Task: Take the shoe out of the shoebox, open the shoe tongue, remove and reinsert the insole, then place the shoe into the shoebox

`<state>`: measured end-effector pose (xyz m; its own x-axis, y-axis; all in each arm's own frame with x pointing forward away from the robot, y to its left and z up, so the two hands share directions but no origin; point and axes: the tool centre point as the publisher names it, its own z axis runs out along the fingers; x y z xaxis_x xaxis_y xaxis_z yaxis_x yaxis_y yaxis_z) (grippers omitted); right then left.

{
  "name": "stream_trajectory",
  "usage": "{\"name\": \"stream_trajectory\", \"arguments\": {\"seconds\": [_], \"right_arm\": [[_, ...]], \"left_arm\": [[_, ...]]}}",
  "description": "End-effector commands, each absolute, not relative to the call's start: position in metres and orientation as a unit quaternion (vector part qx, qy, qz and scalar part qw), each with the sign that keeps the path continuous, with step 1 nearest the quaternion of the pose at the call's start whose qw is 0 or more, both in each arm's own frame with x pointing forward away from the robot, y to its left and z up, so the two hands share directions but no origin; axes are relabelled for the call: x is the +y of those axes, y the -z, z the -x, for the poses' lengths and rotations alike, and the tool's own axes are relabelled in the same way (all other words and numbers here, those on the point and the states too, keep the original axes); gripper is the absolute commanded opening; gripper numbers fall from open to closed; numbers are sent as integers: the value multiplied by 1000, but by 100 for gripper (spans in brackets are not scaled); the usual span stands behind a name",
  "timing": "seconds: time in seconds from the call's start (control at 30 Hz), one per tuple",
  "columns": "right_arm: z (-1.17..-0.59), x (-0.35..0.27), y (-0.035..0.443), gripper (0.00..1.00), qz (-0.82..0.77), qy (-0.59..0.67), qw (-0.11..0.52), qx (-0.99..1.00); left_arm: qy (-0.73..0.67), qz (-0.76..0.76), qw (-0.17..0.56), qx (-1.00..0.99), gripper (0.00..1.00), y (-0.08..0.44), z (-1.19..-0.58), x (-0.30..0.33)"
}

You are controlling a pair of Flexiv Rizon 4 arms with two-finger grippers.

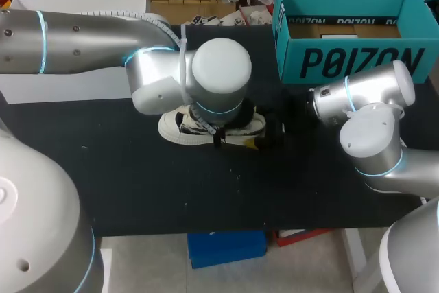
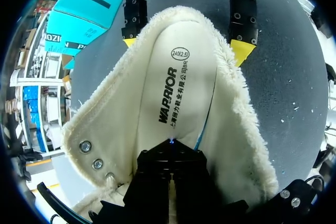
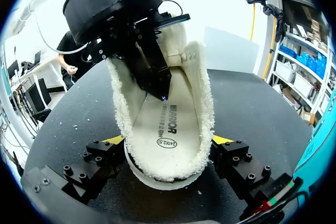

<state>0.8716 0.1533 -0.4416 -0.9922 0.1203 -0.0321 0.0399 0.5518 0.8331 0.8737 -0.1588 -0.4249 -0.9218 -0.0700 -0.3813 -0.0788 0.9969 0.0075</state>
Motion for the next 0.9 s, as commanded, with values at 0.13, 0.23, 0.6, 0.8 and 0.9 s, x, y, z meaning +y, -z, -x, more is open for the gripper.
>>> {"name": "stream_trajectory", "arguments": {"seconds": [0.13,0.23,0.6,0.8,0.9], "right_arm": [[-872,152,442,0,-46,-469,42,881],[-872,152,442,0,-46,-469,42,881],[-872,152,442,0,-46,-469,42,881],[-872,152,442,0,-46,-469,42,881],[-872,152,442,0,-46,-469,42,881]], "left_arm": [[22,21,169,985,0,472,-886,-157],[30,20,163,986,0,463,-878,-158],[61,8,147,987,0,432,-864,-161],[74,7,145,987,0,420,-862,-163],[78,8,148,986,0,415,-862,-164]]}}
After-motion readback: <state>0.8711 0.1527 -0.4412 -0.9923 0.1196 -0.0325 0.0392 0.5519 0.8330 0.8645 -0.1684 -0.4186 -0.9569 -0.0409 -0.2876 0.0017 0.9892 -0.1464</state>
